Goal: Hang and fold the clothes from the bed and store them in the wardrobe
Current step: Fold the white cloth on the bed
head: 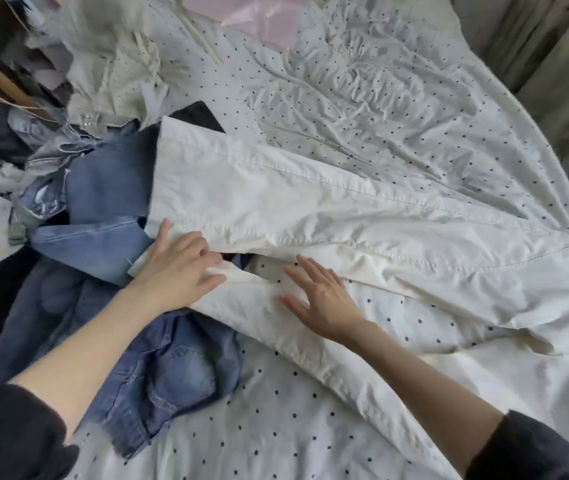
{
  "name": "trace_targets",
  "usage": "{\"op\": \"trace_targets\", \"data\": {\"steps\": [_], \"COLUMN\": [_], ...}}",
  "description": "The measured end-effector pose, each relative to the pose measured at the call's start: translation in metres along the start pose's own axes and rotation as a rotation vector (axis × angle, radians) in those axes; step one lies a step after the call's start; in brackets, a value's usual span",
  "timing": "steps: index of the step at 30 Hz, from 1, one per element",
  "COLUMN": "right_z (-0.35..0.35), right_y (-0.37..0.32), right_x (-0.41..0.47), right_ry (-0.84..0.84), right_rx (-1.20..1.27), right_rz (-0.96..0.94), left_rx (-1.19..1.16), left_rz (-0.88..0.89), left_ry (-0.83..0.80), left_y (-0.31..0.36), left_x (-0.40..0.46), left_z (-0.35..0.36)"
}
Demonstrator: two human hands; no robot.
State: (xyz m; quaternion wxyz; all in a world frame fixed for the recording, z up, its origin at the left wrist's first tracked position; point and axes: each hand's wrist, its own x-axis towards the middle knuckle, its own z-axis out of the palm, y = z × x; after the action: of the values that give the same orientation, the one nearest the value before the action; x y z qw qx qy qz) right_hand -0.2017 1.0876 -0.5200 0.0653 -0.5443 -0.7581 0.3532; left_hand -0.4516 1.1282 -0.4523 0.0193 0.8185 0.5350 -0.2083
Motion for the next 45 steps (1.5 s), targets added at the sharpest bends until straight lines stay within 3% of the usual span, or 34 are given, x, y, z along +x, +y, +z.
{"op": "trace_targets", "data": {"steps": [5, 8, 13, 16, 18, 22, 27, 32, 36, 38, 41, 45], "right_z": [0.031, 0.046, 0.048, 0.046, 0.044, 0.046, 0.060, 0.079, 0.101, 0.108, 0.104, 0.096], "right_y": [-0.046, -0.056, -0.062, -0.068, -0.074, -0.095, -0.119, -0.131, -0.140, -0.149, -0.160, -0.172], "right_x": [-0.016, -0.034, -0.043, -0.036, -0.026, -0.007, -0.006, 0.012, 0.024, 0.031, 0.037, 0.029], "right_ry": [-0.124, -0.127, -0.244, -0.297, -0.248, -0.201, -0.225, -0.269, -0.494, -0.535, -0.387, -0.156], "right_rx": [-0.002, -0.022, -0.049, -0.018, 0.081, 0.145, 0.275, 0.045, -0.208, -0.175, 0.053, 0.162], "right_rz": [-0.050, -0.158, -0.190, -0.121, -0.030, 0.006, -0.013, -0.050, -0.014, 0.055, 0.090, -0.194], "left_rx": [-0.159, -0.310, -0.455, -0.685, -0.895, -1.055, -1.358, -1.288, -1.238, -1.212, -1.226, -1.170], "left_rz": [-0.027, -0.261, -0.565, -0.643, -0.660, -0.747, -0.921, -0.918, -0.840, -0.838, -0.895, -0.996], "left_ry": [0.184, 0.386, 0.168, 0.250, 0.362, 0.490, 0.399, 0.361, 0.239, 0.229, 0.269, 0.350], "left_y": [-0.009, -0.008, -0.002, 0.004, 0.002, -0.008, -0.012, -0.028, -0.022, -0.021, -0.018, -0.012], "left_x": [-0.035, -0.049, -0.058, -0.068, -0.078, -0.115, -0.165, -0.212, -0.231, -0.237, -0.245, -0.251], "left_z": [0.019, 0.023, 0.034, 0.046, 0.052, 0.071, 0.102, 0.122, 0.139, 0.143, 0.150, 0.156]}}
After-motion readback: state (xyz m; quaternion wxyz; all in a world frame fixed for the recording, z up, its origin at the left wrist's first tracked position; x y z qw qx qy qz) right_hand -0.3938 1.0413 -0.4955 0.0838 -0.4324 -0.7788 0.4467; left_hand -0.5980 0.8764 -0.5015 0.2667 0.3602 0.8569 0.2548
